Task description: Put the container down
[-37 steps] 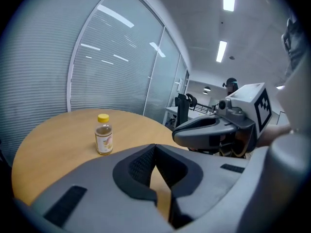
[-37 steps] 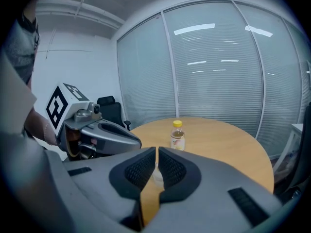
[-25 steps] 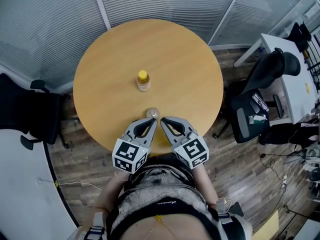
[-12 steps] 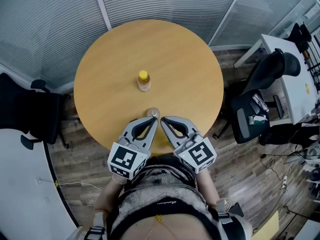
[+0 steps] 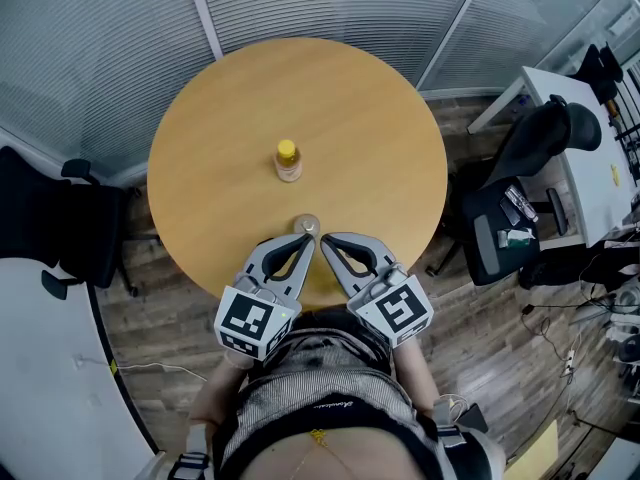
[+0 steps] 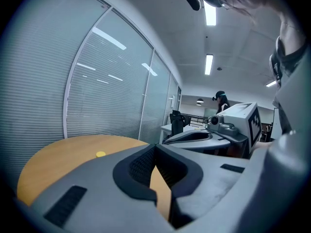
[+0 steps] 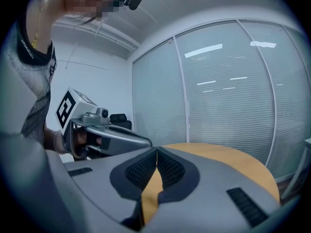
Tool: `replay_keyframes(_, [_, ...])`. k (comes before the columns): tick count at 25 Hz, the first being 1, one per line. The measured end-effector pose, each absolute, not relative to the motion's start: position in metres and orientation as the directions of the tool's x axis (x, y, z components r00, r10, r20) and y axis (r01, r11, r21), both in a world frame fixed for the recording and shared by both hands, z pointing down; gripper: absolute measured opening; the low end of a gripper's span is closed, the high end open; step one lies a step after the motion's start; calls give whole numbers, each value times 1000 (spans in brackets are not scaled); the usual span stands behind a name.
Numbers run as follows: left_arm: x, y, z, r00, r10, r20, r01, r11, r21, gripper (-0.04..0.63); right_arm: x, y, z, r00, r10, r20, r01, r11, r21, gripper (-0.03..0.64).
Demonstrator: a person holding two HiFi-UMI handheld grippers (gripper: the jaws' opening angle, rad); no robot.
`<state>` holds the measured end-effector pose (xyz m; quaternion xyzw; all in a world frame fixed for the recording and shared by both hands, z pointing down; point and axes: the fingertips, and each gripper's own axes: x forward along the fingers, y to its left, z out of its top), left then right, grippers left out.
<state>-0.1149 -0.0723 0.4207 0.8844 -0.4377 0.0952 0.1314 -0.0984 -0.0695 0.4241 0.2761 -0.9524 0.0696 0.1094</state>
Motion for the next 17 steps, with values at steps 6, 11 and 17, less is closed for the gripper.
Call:
replay_keyframes(6, [-114,-73,424,606,-743,284,-794,-587,157,20,-100,-72,424,-825,-509,245,-535,843,-53,21])
replay_keyframes(11, [-115,-73,428,607,-741,286,-793,-586,165,20,-102,-70,427,-830,-498,251,-522,852,-40,21])
replay_keyframes(17, [-117,-76,427,604,-746,282,-796,-582,166,21,-104,-74,428,-831,-496,252,-522,852,-43,22])
